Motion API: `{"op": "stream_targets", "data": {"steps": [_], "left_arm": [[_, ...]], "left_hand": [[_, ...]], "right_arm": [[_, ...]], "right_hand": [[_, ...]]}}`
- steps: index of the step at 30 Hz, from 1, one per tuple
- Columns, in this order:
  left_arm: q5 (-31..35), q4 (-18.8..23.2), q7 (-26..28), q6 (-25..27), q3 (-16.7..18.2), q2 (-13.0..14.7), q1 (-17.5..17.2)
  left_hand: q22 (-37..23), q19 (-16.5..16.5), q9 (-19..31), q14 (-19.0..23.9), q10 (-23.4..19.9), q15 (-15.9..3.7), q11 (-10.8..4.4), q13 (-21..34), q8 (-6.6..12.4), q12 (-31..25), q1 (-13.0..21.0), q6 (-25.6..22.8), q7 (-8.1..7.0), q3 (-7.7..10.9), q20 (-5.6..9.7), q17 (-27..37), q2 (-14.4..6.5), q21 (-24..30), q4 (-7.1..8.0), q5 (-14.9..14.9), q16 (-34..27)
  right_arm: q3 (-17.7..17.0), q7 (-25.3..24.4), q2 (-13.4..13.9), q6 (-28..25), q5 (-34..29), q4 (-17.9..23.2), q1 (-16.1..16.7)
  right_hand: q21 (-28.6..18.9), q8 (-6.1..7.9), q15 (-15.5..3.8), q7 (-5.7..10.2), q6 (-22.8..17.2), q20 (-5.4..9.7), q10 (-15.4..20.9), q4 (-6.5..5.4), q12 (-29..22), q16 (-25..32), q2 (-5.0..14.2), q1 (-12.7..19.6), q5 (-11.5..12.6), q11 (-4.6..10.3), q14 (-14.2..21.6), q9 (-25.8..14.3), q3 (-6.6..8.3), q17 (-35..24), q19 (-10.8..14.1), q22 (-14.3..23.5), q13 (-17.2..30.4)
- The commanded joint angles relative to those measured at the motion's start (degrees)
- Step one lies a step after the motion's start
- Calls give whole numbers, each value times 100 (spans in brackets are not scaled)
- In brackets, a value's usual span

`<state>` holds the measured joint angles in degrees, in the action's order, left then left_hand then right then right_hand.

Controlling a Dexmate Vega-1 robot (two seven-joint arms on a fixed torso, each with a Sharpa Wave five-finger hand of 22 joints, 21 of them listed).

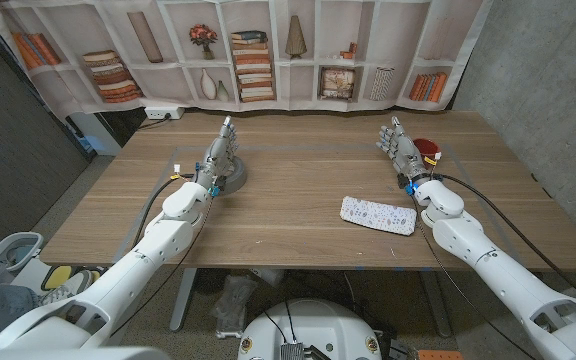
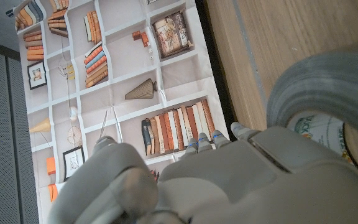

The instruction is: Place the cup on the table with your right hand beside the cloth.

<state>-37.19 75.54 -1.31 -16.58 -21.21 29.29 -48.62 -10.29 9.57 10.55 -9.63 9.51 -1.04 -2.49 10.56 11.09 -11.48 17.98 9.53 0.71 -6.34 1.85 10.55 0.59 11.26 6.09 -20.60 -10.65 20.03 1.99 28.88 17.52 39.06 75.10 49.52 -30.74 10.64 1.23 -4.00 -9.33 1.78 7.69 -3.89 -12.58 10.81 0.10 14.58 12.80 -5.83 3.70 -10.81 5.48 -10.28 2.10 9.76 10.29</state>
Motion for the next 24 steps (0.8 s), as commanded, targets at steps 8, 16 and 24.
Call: {"op": "stream_targets", "data": {"steps": [8,16,24], "left_arm": [[48,5,-9,113,-90,-32,88],[59,64,-3,193,-96,15,98],[69,162,1,228,-97,53,89]], "left_hand": [[-11,306,14,-298,156,11,11,18,50,-49,81,95,-2,11,492,7,-36,32,42,-52,-36],[-11,280,13,-249,99,12,4,18,68,-67,105,36,-3,13,470,6,-66,41,35,-60,-51],[-11,249,11,-216,52,10,8,17,85,-80,131,-26,4,16,446,5,-94,51,27,-67,-57]], "right_arm": [[-124,30,-78,86,259,158,171],[-162,104,-72,159,322,242,230],[-217,241,-50,292,394,367,281]], "right_hand": [[11,46,21,40,-49,65,90,7,-26,27,10,44,22,-7,62,-10,37,-25,25,12,26],[33,50,29,35,-54,52,114,13,-30,29,25,53,22,-14,70,-10,40,-24,34,14,27],[54,59,28,39,-73,38,137,27,-32,33,46,75,21,-9,88,-11,50,-21,51,15,28]]}}
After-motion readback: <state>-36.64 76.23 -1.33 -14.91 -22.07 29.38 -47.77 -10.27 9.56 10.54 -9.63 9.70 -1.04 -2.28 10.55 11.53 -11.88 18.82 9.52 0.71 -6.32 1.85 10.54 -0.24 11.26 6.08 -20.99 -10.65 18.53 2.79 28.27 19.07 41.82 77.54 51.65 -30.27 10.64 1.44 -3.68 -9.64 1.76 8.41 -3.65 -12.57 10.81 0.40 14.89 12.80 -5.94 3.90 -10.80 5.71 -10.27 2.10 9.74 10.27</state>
